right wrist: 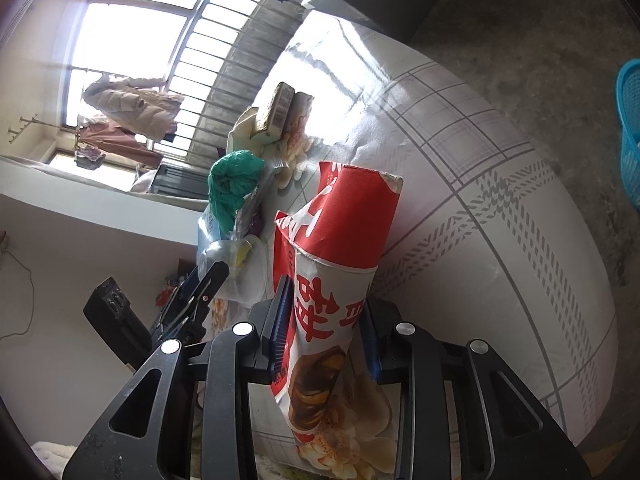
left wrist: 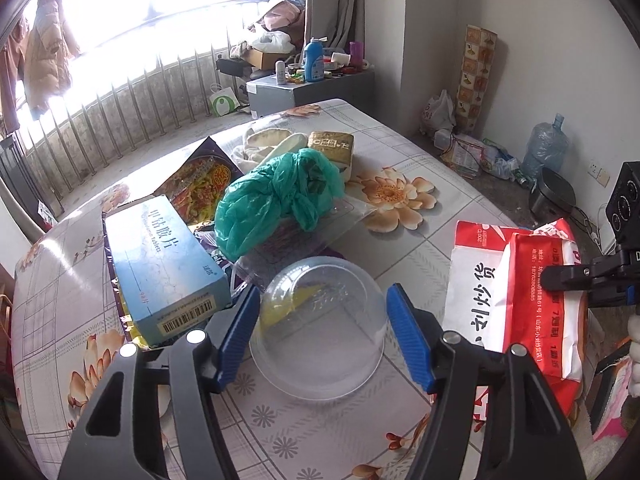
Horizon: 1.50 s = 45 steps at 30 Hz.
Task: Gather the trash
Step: 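Open the left tool while the right tool lifts the bag off the table, then carry the bag with the right tool to the wastebasket and open it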
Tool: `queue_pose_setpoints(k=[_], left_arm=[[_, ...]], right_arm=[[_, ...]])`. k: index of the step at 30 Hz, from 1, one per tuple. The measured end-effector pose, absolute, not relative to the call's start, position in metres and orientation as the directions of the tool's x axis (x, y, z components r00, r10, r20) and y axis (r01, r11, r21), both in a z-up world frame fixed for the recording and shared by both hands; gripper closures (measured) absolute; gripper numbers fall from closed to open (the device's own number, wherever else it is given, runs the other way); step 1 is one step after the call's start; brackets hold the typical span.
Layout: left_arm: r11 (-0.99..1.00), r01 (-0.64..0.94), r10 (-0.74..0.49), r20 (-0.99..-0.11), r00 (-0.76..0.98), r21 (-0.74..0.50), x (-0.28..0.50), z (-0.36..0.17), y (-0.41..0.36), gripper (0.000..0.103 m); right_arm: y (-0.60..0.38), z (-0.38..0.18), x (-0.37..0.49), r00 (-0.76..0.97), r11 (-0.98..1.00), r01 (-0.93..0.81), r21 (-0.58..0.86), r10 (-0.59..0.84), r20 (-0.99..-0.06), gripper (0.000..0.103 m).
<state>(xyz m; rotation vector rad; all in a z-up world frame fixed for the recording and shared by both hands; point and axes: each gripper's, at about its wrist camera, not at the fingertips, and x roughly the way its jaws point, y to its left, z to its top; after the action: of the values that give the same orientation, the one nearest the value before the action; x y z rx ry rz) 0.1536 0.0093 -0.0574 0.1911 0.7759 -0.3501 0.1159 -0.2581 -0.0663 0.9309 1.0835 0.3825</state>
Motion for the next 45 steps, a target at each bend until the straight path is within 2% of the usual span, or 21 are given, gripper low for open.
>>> queue_pose_setpoints(k=[16, 31, 39, 42, 45], left_arm=[[0.917, 0.399, -0.298, -0.659, 0.69, 0.003, 0.133, -0.017, -0.002, 0.04], [0.849, 0.529, -0.426, -0.623, 0.656, -0.023, 0.13, 0.019, -0.07, 0.04], [0.732, 0.68, -0.562, -0.611, 0.557, -0.053, 0.143, 0.036, -0.156, 0.04], [0.661, 0.744, -0.626, -0.617, 0.477, -0.095, 0.154, 0.038, -0.204, 0.04], [0.577, 0.8, -0.68, -0.637, 0.362, -0.162, 0.166, 0.035, -0.261, 0.04]], right_arm=[[-0.287, -0.058, 0.1, 0.527, 0.415, 0.16, 0.896, 0.732, -0.433, 0.083], [-0.328, -0.053, 0.081, 0.612, 0.331, 0.133, 0.934, 0.714, -0.34, 0.084], [-0.384, -0.048, 0.059, 0.713, 0.317, 0.158, 0.935, 0.618, -0.33, 0.084], [-0.417, -0.045, 0.046, 0.761, 0.336, 0.194, 0.922, 0.542, -0.357, 0.084], [-0.455, -0.046, 0.031, 0.8, 0.38, 0.268, 0.885, 0.424, -0.424, 0.084]])
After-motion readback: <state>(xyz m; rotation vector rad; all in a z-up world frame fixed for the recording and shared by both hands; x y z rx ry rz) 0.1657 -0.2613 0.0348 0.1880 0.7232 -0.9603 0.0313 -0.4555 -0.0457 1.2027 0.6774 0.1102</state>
